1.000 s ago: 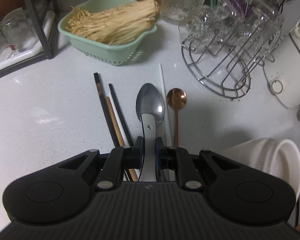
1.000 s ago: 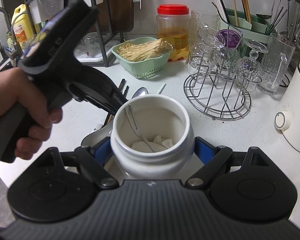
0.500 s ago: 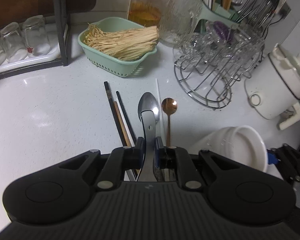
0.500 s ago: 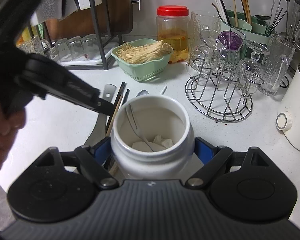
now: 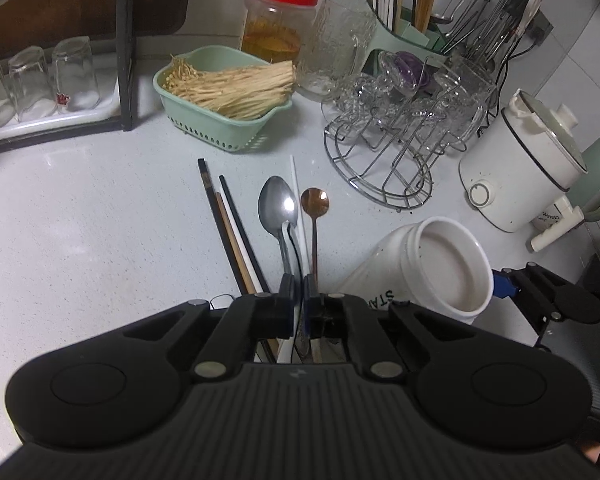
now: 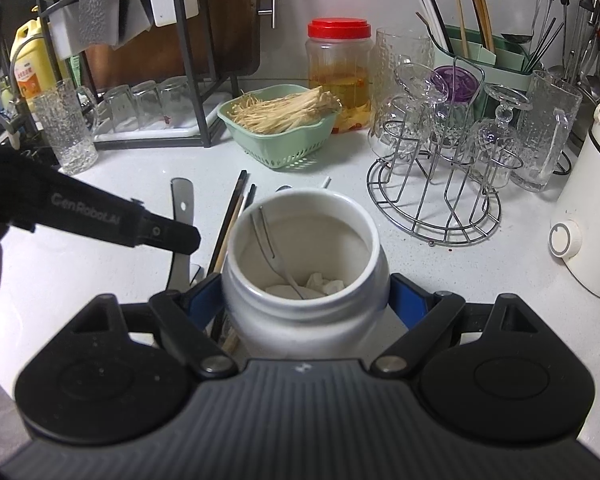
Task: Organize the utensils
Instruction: 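Lift the white ceramic spoon with the left tool over the mug, then lower the white ceramic spoon into the mug held by the right tool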
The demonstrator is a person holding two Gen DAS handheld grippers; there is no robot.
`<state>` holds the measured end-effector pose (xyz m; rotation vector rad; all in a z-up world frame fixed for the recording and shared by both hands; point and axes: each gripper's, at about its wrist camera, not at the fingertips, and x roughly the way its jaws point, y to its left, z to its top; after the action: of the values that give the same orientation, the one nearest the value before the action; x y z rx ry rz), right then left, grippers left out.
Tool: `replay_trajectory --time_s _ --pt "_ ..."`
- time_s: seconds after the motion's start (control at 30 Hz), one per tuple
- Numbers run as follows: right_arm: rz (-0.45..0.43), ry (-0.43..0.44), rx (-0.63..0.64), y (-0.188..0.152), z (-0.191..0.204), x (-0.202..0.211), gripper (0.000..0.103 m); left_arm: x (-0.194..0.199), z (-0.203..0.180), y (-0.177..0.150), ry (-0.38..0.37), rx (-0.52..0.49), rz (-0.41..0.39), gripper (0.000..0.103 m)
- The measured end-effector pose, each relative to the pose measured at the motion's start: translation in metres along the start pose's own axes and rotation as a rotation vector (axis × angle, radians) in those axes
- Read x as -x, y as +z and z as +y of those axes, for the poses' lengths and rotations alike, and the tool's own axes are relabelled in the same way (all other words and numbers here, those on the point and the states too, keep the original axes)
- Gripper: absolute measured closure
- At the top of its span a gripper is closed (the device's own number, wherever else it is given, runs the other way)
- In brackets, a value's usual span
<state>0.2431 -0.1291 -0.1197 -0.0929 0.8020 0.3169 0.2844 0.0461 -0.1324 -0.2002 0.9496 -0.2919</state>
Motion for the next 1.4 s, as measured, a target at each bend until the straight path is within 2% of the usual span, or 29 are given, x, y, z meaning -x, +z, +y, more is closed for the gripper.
replay_trajectory --time_s 0.43,0.7,0.87,1.17,1.4 --pt "-0.003 -0.023 -0.015 0.000 0.004 0.000 0.013 0.049 -0.007 0.024 -0.012 -0.005 -0.102 0.098" --pt "0.010 -0.038 -0.035 0.002 0.006 -0.001 0.013 0.085 -0.029 0.056 -0.044 -0.030 -0.203 0.098" --pt "0.025 -0.045 -0.044 0.004 0.006 -0.002 0.013 0.093 -0.047 0.069 -0.075 -0.066 -0.238 0.098" --pt "0.027 -0.040 -0.041 0.003 0.006 -0.001 0.013 0.073 -0.070 0.068 -0.121 -0.119 -0.206 0.098" --pt "0.019 -0.031 -0.034 0.003 0.006 -0.002 0.013 0.049 -0.067 0.063 -0.132 -0.125 -0.147 0.098"
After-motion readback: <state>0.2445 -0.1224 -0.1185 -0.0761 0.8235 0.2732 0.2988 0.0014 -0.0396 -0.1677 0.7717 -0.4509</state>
